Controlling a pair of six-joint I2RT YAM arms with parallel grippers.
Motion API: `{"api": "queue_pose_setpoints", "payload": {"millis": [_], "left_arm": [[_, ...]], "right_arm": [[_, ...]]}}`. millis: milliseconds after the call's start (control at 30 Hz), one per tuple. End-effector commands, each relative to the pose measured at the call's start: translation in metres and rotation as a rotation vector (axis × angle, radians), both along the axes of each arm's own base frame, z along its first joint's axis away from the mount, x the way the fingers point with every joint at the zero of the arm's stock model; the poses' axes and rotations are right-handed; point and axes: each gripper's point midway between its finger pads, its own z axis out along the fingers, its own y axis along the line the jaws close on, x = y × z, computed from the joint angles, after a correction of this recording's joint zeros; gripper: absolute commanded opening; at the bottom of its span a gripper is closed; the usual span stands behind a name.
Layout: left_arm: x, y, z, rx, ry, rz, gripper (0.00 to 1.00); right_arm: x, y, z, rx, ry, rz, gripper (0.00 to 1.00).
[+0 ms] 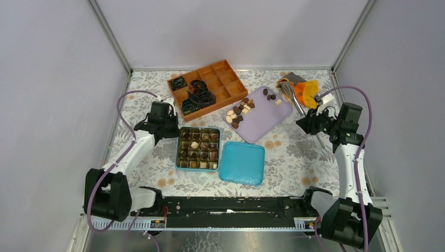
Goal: Pack the chocolate
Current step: Place the packing box at the center of the board.
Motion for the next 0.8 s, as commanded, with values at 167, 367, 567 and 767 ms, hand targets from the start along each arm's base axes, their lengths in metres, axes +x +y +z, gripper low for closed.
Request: {"api": "queue_pose_setpoints", "payload": {"millis": [167, 367, 567, 767], "left_arm": [[0.031, -0.011, 0.006, -0.065, 0.025, 0.0, 0.12], [0.035, -0.001, 0.014, -0.048, -0.01, 0.033, 0.3], [0.035, 0.004, 0.054, -0.064, -0.144, 0.039, 0.47], [0.013, -0.007, 0.105, -0.147, -0.381, -0.039, 0.98]], "right_arm": [[0.006, -0.004, 0.013, -0.022, -0.069, 0.004, 0.21], [0.006, -0.007, 0.012, -0.02, -0.063, -0.006, 0.21], [0.005, -0.01, 0.011, -0.003, -0.056, -0.01, 0.21], [0.003, -0.015, 0.003, -0.014, -0.034, -0.022, 0.21]]}}
